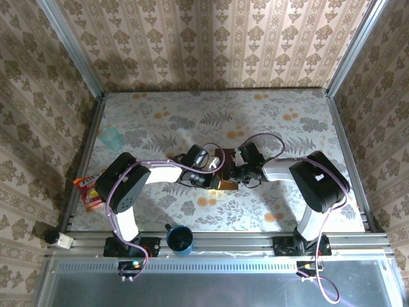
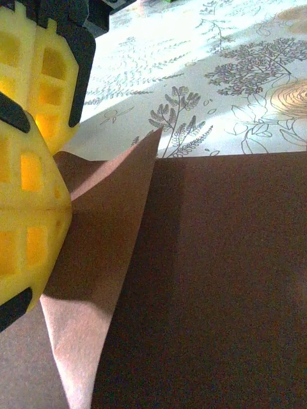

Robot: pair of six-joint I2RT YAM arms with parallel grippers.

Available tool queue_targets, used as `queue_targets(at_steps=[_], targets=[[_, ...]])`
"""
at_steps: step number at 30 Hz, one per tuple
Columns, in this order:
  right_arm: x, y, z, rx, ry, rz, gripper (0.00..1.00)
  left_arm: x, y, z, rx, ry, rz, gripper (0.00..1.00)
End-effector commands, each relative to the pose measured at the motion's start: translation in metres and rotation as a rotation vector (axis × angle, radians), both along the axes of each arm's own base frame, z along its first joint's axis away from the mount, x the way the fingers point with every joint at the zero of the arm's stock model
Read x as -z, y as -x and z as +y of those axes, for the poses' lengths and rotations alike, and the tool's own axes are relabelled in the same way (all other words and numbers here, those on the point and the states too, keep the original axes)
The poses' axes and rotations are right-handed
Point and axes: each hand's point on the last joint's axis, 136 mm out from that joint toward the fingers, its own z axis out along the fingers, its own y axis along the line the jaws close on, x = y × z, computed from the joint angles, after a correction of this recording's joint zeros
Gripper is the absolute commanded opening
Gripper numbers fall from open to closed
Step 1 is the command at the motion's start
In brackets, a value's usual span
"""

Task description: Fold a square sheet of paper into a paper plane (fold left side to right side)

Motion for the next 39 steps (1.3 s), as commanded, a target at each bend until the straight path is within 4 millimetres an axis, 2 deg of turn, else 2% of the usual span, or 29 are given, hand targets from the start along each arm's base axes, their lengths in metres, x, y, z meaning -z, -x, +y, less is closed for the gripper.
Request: queue_targets(at_steps=[1, 11, 26, 30, 34, 39], targets=[[0.025, 0.003, -0.022, 0.026, 0.113, 0.040, 0.00, 0.026, 0.016, 0.029, -0.038, -0.131, 0.070, 0.00], [0.021, -0.015, -0.038, 0.054, 0.118, 0.031, 0.00, 0.032, 0.020, 0.033, -0.043, -0.146, 0.084, 0.00], [0.017, -0.048, -0.081, 0.131, 0.105, 0.032, 0.00, 0.029, 0.017, 0.029, -0.042, -0.133, 0.078, 0.00], [0.006, -0.054, -0.085, 0.131, 0.107, 0.012, 0.00, 0.028, 0.016, 0.027, -0.041, -0.125, 0.072, 0.00], [-0.020, -0.057, -0.082, 0.129, 0.074, -0.036, 0.00, 0.024, 0.013, 0.023, -0.038, -0.110, 0.063, 0.00], [-0.046, -0.047, -0.061, 0.100, -0.006, -0.073, 0.00, 0.018, 0.010, 0.018, -0.037, -0.090, 0.050, 0.00]])
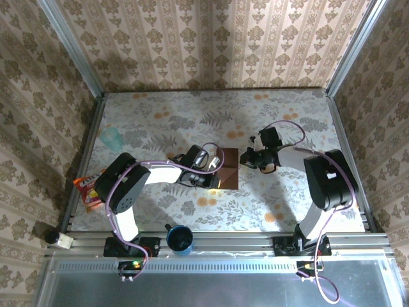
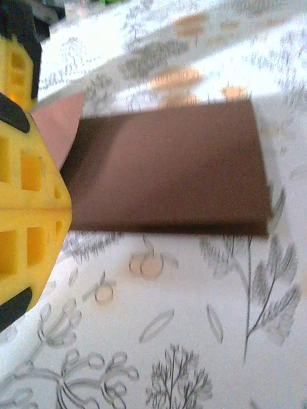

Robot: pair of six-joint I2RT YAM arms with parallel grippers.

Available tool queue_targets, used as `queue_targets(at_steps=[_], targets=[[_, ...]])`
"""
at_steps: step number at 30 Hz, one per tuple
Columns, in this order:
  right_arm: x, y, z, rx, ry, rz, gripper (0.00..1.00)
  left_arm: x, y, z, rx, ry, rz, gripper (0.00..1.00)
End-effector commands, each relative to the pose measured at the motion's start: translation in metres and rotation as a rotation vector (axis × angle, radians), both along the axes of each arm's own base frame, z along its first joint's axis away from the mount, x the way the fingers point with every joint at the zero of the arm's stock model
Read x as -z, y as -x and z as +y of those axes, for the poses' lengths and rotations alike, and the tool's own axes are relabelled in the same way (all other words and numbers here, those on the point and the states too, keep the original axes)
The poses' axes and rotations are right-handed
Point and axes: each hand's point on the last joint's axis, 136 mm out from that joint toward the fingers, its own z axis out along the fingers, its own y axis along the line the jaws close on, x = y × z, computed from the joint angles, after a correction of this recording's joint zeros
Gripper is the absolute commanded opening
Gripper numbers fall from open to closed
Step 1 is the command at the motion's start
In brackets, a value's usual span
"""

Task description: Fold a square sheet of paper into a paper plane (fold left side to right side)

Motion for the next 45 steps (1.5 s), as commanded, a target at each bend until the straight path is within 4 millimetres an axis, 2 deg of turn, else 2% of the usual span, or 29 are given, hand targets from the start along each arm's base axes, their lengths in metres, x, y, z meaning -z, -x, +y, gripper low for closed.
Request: queue_targets(at_steps=[1, 5, 8, 17, 21, 29, 45], targets=[[-0.018, 0.011, 0.020, -0.036, -0.063, -0.028, 0.00, 0.017, 0.012, 0.018, -0.028, -0.094, 0.071, 0.00], [-0.015, 0.023, 0.048, -0.078, -0.139, -0.005, 0.00, 0.014, 0.010, 0.014, -0.027, -0.075, 0.064, 0.00], [-0.006, 0.023, 0.057, -0.087, -0.155, 0.018, 0.00, 0.009, 0.007, 0.010, -0.024, -0.061, 0.059, 0.00], [0.039, 0.031, 0.036, -0.057, -0.014, 0.121, 0.00, -0.014, -0.003, 0.000, -0.006, -0.030, 0.027, 0.00], [0.050, 0.038, 0.026, -0.047, 0.040, 0.151, 0.00, -0.023, -0.005, -0.002, 0.001, -0.021, 0.015, 0.00], [0.057, 0.043, 0.024, -0.045, 0.047, 0.169, 0.00, -0.041, -0.004, -0.019, 0.041, 0.027, -0.007, 0.00], [0.061, 0.045, 0.024, -0.046, 0.043, 0.188, 0.00, -0.025, -0.014, -0.038, 0.057, 0.035, 0.008, 0.00]])
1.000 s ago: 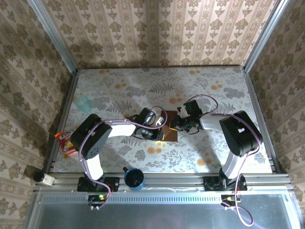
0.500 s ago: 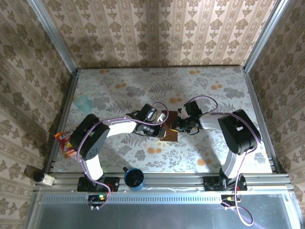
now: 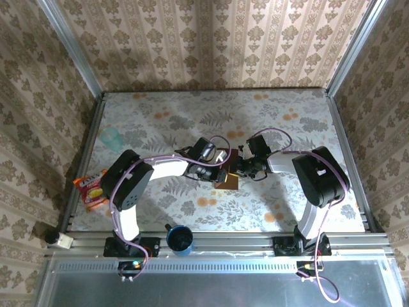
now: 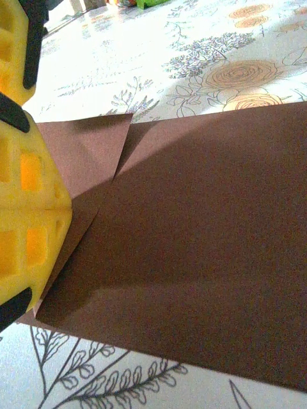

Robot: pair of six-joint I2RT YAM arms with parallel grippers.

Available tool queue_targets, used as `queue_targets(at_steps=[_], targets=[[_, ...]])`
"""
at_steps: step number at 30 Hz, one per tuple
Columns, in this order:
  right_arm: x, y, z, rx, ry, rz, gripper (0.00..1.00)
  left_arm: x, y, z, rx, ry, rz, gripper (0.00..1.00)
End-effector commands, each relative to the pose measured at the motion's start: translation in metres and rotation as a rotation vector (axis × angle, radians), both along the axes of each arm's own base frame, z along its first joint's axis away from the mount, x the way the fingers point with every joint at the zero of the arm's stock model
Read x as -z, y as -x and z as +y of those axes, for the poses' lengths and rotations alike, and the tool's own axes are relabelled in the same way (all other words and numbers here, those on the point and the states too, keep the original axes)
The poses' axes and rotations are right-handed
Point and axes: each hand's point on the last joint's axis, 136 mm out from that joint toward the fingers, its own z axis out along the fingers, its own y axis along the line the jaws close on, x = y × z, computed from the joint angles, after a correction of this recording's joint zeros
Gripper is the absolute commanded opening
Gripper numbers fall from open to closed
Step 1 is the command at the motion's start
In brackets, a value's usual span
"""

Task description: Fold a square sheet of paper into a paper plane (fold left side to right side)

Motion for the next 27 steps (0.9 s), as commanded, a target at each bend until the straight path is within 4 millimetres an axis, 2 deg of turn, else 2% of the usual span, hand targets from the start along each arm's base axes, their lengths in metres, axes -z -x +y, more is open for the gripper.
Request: queue_targets(at_steps=[1, 6, 16, 27], targets=[[0.030, 0.017, -0.017, 0.024, 0.095, 0.099, 0.00, -0.003, -0.002, -0.010, 0.036, 0.024, -0.014, 0.00], [0.031, 0.017, -0.018, 0.023, 0.101, 0.103, 0.00, 0.006, -0.003, -0.008, 0.036, 0.000, -0.011, 0.00], [0.036, 0.020, -0.024, 0.010, 0.144, 0.119, 0.00, 0.029, 0.002, 0.007, 0.030, -0.085, 0.003, 0.00], [0.039, 0.021, -0.032, 0.007, 0.167, 0.136, 0.00, 0.032, 0.016, 0.020, 0.035, -0.092, 0.018, 0.00]])
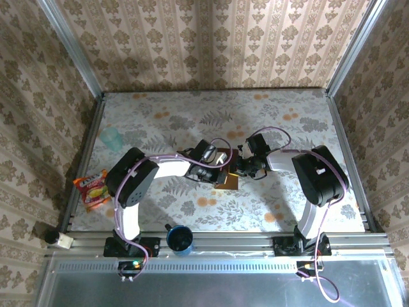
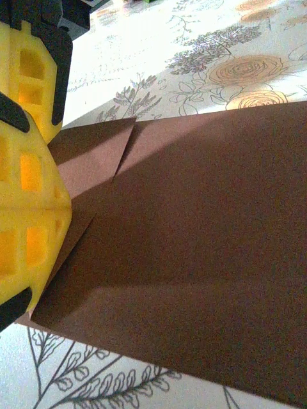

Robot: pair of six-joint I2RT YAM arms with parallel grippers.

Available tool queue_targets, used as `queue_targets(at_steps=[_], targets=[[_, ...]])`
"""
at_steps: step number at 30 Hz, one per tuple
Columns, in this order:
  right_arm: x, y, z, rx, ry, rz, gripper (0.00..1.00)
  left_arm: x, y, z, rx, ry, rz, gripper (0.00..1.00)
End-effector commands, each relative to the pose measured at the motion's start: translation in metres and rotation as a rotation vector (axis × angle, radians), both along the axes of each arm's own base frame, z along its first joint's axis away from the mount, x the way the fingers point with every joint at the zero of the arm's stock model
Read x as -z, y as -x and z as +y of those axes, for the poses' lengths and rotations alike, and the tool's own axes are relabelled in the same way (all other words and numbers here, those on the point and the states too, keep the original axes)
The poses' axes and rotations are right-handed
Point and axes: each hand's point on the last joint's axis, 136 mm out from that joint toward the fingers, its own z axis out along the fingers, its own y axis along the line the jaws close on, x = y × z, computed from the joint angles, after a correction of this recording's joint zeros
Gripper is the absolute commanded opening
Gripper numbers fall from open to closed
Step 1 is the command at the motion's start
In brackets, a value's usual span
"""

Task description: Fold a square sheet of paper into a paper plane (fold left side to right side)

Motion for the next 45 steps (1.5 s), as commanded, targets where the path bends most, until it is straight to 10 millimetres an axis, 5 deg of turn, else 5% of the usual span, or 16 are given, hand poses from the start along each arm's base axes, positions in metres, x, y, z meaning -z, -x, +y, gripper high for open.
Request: queue_targets(at_steps=[1, 20, 25, 29, 35, 45], targets=[[0.038, 0.021, -0.032, 0.031, 0.152, 0.122, 0.00, 0.011, 0.018, 0.019, 0.017, -0.060, 0.031, 0.00], [0.039, 0.022, -0.034, 0.034, 0.137, 0.126, 0.00, 0.012, 0.037, 0.048, -0.025, -0.048, 0.037, 0.00], [0.017, 0.011, -0.017, 0.023, 0.036, 0.057, 0.00, -0.005, 0.032, 0.044, -0.026, 0.000, -0.003, 0.02], [-0.008, 0.000, -0.005, 0.019, -0.038, -0.014, 0.02, -0.028, 0.021, 0.041, -0.034, 0.045, -0.076, 0.18], [-0.042, -0.011, -0.013, 0.055, -0.044, -0.154, 0.30, -0.050, -0.003, 0.042, -0.081, 0.112, -0.160, 0.47], [-0.058, 0.006, -0.050, 0.149, -0.003, -0.253, 0.80, -0.048, -0.038, 0.026, -0.064, 0.149, -0.184, 0.51]])
